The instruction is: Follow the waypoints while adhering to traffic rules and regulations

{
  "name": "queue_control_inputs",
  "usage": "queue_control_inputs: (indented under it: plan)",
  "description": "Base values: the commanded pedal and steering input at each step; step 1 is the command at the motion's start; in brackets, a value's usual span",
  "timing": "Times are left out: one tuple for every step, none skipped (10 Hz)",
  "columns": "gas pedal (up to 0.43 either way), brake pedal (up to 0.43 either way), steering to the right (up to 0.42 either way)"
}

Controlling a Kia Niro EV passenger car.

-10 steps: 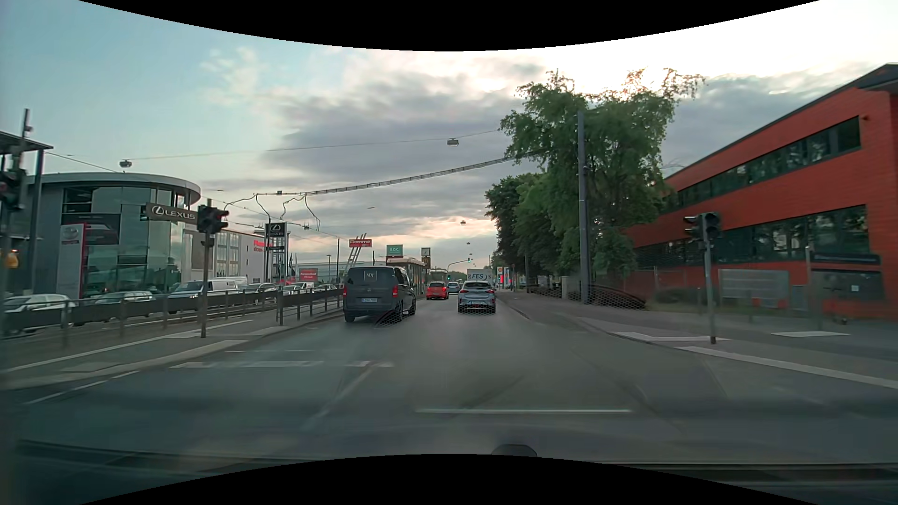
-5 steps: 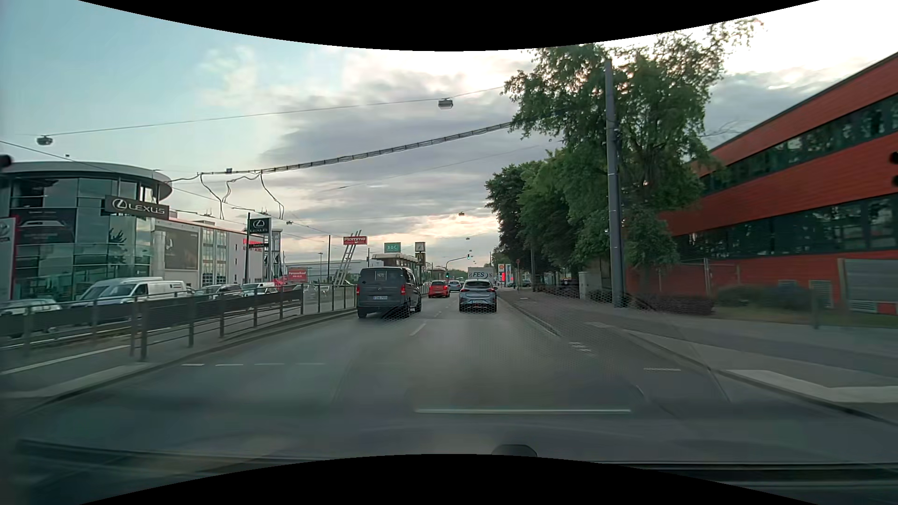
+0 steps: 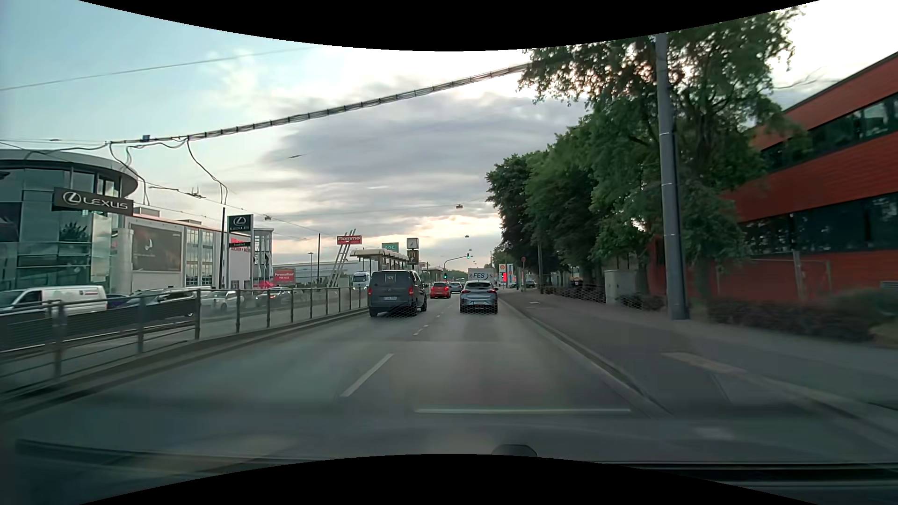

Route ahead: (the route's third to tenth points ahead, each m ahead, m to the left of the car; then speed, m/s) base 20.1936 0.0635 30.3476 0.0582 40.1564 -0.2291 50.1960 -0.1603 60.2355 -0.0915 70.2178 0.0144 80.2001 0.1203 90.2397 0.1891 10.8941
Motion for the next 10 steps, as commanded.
queue_control_inputs:
  plan:
    - [0.047, 0.0, -0.003]
    - [0.047, 0.0, -0.003]
    - [0.047, 0.0, -0.003]
    - [0.047, 0.0, -0.003]
    - [0.047, 0.0, -0.003]
    - [0.047, 0.0, -0.003]
    - [0.047, 0.0, -0.003]
    - [0.047, 0.0, -0.003]
    - [0.047, 0.0, -0.003]
    - [0.047, 0.0, -0.003]
